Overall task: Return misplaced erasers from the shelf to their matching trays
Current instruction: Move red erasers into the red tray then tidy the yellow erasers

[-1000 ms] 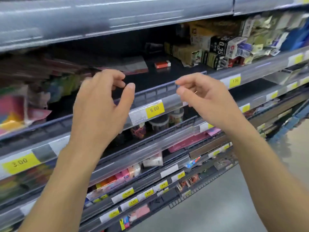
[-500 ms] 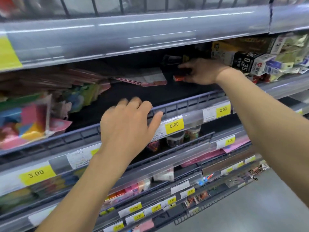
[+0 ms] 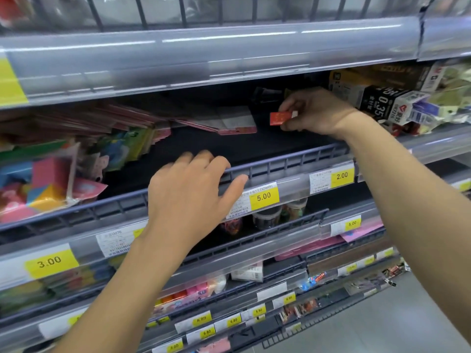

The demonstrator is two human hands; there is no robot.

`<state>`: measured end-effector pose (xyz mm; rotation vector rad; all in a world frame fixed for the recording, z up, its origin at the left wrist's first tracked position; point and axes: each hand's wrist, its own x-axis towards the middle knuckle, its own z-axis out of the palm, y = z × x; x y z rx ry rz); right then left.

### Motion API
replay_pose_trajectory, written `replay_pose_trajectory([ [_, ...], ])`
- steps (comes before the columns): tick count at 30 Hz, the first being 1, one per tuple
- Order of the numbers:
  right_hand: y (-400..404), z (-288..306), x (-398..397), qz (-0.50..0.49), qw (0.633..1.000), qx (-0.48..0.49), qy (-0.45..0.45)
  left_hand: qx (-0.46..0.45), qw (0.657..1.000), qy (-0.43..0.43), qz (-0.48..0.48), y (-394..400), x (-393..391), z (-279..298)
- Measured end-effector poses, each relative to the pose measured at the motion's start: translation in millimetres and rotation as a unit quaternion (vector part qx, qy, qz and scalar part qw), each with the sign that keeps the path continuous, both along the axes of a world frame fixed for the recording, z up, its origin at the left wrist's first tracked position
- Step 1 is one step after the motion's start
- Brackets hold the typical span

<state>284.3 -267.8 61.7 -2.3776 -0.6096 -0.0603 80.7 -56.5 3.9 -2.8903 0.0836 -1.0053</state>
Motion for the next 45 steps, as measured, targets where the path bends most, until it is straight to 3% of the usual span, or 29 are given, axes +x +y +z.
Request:
replay_pose_trajectory([
  [4,-12,0,-36,0.06,0.973,0.221,0.023,-0.065,0.998,0.001,-0.015,4,-4,5],
  [9,-16,-9,-88,0.127,0.916,0.369,0.094,-0.185,0.98,0.048,-0.054,12,-12,12],
  [11,-16,-19,-110,0.147,0.896,0.402,0.115,-0.264,0.958,0.042,-0.101,12,-19,14],
  [14,-19,-42,-142,0.172,0.871,0.43,0.164,-0.399,0.899,-0.021,-0.181,12,-37,14],
  [17,-22,-77,-166,0.147,0.878,0.41,0.201,-0.492,0.837,-0.042,-0.238,11,-64,-1],
  [20,-23,-125,-186,0.128,0.881,0.378,0.256,-0.577,0.787,-0.001,-0.219,10,-87,-35],
  [26,-32,-241,-226,0.081,0.89,0.241,0.378,-0.706,0.681,0.189,-0.038,6,-123,-156],
  [30,-46,-311,-251,0.05,0.876,0.164,0.451,-0.749,0.604,0.246,0.118,-7,-171,-246],
  [36,-71,-371,-272,0.088,0.854,0.018,0.512,-0.78,0.511,0.234,0.277,-49,-259,-313],
  [41,-44,-379,-281,0.177,0.838,-0.067,0.512,-0.8,0.458,0.145,0.36,-73,-323,-312],
  [45,20,-365,-306,0.263,0.816,-0.072,0.51,-0.809,0.431,0.071,0.393,-71,-375,-304],
])
